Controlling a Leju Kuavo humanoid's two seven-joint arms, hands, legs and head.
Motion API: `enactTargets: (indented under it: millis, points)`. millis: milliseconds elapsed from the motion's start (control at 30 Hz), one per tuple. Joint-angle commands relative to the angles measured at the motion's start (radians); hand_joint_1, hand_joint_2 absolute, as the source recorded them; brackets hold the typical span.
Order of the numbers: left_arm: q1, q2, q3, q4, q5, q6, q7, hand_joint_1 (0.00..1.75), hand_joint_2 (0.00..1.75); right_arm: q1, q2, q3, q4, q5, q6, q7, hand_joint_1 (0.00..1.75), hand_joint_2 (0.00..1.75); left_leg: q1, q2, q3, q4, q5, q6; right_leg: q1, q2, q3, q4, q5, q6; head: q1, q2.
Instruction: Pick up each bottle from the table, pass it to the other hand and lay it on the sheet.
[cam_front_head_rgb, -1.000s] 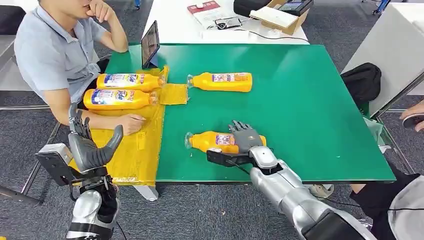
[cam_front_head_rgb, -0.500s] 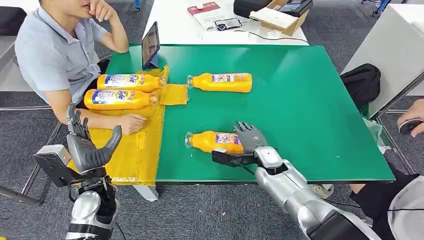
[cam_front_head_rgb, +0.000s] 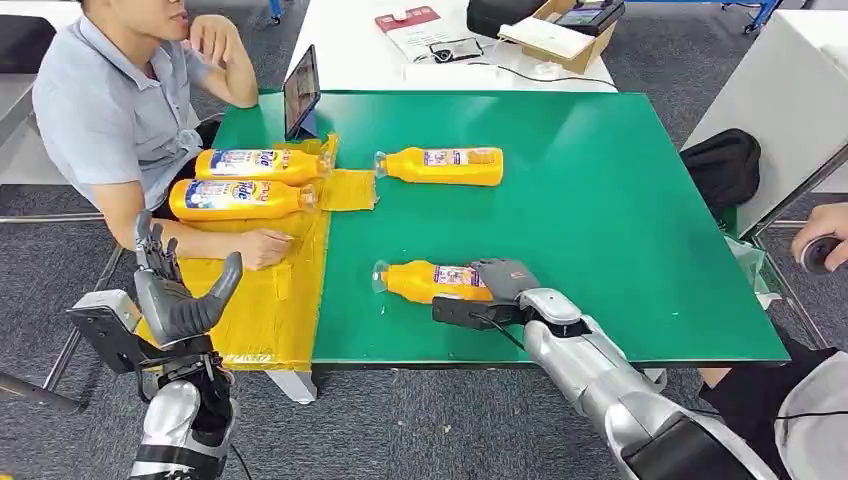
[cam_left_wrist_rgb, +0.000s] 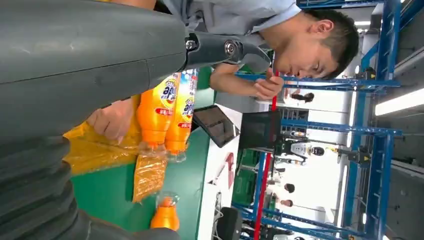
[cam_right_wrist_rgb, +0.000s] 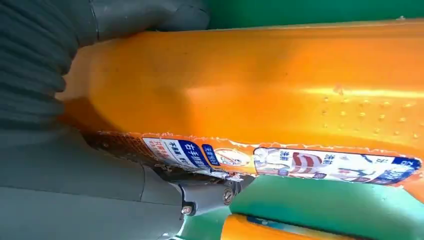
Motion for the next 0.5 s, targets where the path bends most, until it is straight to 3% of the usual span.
enactTargets:
  millis: [33,167,233,300,400,500]
  points:
    - [-0.04,0.025,-0.014,0.069,0.009,0.004,-0.001,0.0,1.75,0.044,-0.006,-0.003,0.104,-0.017,0.032,0.001,1.75,1.75,0.001,-0.004,0.003,-0.002,0.0,-0.001,0.001,-0.004,0.004,-0.002,-0.001,-0.002,0.0,0.0]
    - [-0.032,0.031,-0.021,0.059,0.014,0.009,-0.001,0.0,1.75,0.065,-0.003,-0.008,0.096,-0.063,0.024,-0.031,1.75,1.75,0.001,-0.003,0.003,-0.002,0.0,-0.001,0.001,-0.003,0.004,-0.002,-0.001,-0.002,0.0,0.0]
    - [-0.02,0.036,-0.033,0.05,0.022,0.004,-0.002,0.0,1.75,0.116,0.001,-0.073,0.023,-0.184,0.017,-0.15,1.75,1.75,0.002,-0.005,0.005,-0.003,0.0,-0.001,0.002,-0.004,0.006,-0.003,-0.001,-0.002,0.0,0.0]
    - [-0.012,0.036,-0.04,0.046,0.022,0.004,-0.001,0.0,1.75,0.151,0.011,-0.101,-0.037,-0.233,0.006,-0.186,1.75,1.75,0.002,-0.005,0.006,-0.003,0.0,-0.001,0.002,-0.005,0.007,-0.004,-0.001,-0.003,0.0,0.0]
    - [0.028,0.036,-0.081,0.021,0.023,-0.049,0.011,0.0,1.75,0.312,0.062,-0.224,-0.404,-0.394,-0.081,-0.284,1.75,1.75,0.002,-0.003,0.009,-0.004,-0.001,-0.002,0.002,-0.003,0.01,-0.005,-0.001,-0.003,0.0,0.0]
    - [0.071,0.033,-0.128,0.01,0.002,-0.097,-0.003,0.0,1.75,0.4,0.114,-0.297,-0.675,-0.437,-0.2,-0.298,1.75,1.75,0.002,0.003,0.011,-0.003,-0.005,-0.004,0.002,0.003,0.01,-0.002,-0.001,-0.003,0.0,0.0]
